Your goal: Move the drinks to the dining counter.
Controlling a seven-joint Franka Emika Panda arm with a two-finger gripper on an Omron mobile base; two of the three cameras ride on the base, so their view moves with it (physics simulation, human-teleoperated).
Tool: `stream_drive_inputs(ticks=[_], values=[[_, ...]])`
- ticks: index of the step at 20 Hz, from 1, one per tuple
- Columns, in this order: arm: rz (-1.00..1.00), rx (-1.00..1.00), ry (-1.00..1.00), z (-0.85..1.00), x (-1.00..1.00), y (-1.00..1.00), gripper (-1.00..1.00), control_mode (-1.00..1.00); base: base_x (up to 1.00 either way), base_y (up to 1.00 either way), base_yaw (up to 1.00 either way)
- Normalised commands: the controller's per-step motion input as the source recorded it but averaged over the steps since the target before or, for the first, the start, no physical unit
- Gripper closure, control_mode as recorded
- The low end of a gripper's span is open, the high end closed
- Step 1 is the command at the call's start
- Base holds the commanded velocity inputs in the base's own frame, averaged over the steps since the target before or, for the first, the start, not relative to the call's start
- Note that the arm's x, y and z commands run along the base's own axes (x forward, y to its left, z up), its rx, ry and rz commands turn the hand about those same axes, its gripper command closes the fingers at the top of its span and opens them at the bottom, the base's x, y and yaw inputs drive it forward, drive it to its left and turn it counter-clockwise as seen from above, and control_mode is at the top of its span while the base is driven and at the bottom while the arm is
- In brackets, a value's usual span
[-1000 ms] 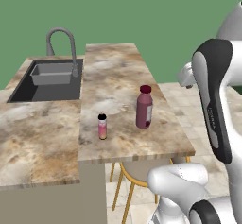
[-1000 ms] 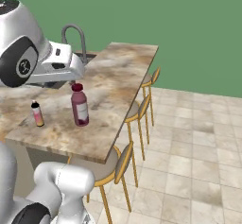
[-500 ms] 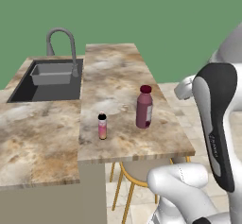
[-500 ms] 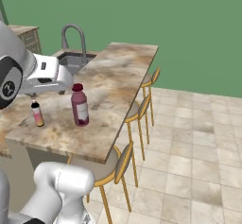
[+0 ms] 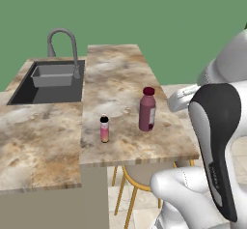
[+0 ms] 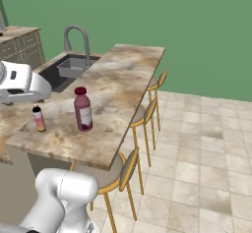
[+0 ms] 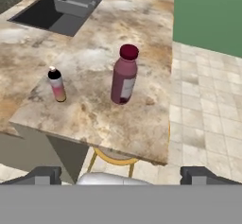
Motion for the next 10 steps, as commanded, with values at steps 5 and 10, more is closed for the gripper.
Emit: stream_drive_inputs(ticks=[5, 10], values=[[0.0, 0.0, -0.01, 0.0, -0.09, 0.08, -1.0, 1.0, -0.32, 0.51, 0.02], [0.0, 0.0, 0.0, 0.0, 0.0, 0.0, -1.0, 1.0, -0.29, 0.54, 0.34]])
